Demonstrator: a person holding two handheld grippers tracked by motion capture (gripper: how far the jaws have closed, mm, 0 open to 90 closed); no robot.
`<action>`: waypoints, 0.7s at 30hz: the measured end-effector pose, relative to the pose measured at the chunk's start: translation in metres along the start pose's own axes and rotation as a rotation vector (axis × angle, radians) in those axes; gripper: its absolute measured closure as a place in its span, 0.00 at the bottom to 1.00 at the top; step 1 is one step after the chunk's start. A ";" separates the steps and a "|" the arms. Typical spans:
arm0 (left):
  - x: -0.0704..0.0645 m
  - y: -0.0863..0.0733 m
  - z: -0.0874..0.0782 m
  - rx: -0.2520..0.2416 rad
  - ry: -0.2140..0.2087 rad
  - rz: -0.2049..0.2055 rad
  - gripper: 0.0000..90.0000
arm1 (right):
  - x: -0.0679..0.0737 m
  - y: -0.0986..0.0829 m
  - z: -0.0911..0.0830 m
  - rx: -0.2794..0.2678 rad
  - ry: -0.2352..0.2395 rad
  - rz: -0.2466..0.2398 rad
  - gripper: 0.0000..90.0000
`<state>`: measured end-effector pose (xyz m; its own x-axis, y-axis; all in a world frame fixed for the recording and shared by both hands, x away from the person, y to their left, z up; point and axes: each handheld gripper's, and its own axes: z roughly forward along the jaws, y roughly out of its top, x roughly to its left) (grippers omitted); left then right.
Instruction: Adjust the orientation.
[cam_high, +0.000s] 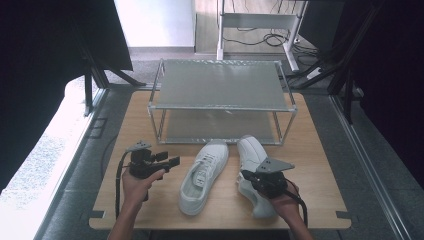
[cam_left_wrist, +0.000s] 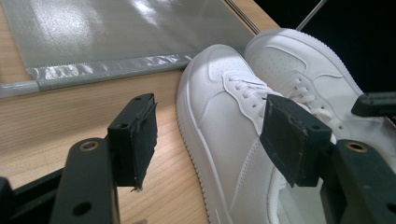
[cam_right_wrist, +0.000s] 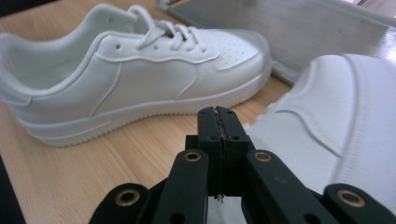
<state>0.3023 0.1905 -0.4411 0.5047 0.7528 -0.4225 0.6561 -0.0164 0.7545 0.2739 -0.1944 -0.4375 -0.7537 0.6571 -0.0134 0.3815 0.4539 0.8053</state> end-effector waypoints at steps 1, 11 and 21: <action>0.000 0.000 0.000 -0.004 -0.001 -0.003 0.40 | 0.002 0.000 0.002 0.002 0.001 -0.007 0.99; -0.002 0.000 0.001 0.004 -0.009 -0.001 0.40 | 0.008 -0.003 0.010 0.061 -0.028 -0.038 0.98; -0.003 -0.001 0.003 0.011 -0.013 0.000 0.40 | 0.007 -0.004 0.012 0.076 -0.039 -0.028 1.00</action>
<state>0.3020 0.1869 -0.4417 0.5117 0.7443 -0.4291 0.6622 -0.0235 0.7490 0.2729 -0.1844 -0.4479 -0.7438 0.6658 -0.0591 0.4013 0.5155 0.7571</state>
